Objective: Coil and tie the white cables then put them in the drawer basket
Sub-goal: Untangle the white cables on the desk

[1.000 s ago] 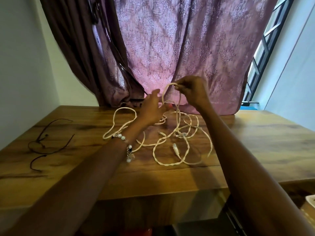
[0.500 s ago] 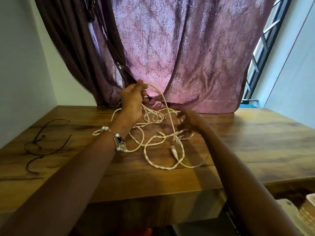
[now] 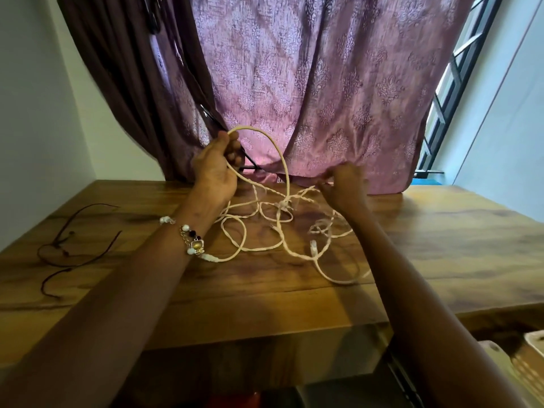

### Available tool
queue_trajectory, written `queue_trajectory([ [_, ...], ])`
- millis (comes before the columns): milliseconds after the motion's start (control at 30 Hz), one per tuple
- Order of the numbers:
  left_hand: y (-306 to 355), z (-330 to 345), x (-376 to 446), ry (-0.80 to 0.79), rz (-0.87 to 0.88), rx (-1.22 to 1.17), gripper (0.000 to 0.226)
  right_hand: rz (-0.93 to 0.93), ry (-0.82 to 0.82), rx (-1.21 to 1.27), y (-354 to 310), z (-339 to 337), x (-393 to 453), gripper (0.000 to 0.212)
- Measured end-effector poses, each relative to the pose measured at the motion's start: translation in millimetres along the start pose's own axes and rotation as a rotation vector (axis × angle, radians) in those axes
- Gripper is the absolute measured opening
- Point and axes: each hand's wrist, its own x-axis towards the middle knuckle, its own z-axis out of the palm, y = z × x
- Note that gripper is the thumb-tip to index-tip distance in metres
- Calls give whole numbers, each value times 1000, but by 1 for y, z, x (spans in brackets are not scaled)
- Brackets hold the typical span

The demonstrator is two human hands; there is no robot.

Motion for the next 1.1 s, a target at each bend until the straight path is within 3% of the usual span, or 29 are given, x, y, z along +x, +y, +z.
queue_trajectory([
  [67, -2, 3, -2, -8, -6, 4, 26, -69, -283, 292, -18, -4, -9, 27],
  [100, -1, 3, -3, -4, -5, 8, 25, -117, -426, 306, -24, -5, -14, 32],
  [167, 4, 2, -1, 10, -1, -4, 23, -264, -555, 81, -26, -11, -23, 37],
  [233, 13, -2, 2, 28, 19, -24, 21, -355, -570, -4, -13, -8, -26, 22],
  [300, 20, -8, 7, 27, 47, -30, 22, -375, -498, 115, 8, -6, -23, 12],
  [367, 23, -13, 10, 19, 68, -26, 23, -348, -339, 179, 25, -6, -21, 15],
  [467, 24, -17, 10, 42, 72, -27, 23, -264, 33, 171, 45, -11, -14, 17],
  [533, 23, -19, 8, 85, 52, -18, 21, -347, 137, 77, 51, -13, -10, 15],
  [600, 19, -21, 7, 88, 26, 38, 21, -407, 5, -46, 53, -11, -6, 18],
  [667, 12, -21, 3, 63, -8, 139, 22, -305, -253, -262, 48, -9, -8, 30],
  [767, 3, -21, -3, 74, -50, 186, 25, -194, -462, -574, 25, -9, -11, 43],
  [867, 0, -26, -6, 85, -95, 183, 23, -297, -492, -514, -6, -9, -10, 38],
  [933, 2, -31, -6, 100, -102, 175, 20, -394, -597, -497, -19, 1, -12, 35],
  [1000, 6, -37, -8, 120, -100, 189, 21, -365, -659, -545, -17, 14, -12, 31],
  [1100, 17, -50, -10, 156, -114, 203, 18, -276, -604, -682, -8, 6, -17, 34],
])
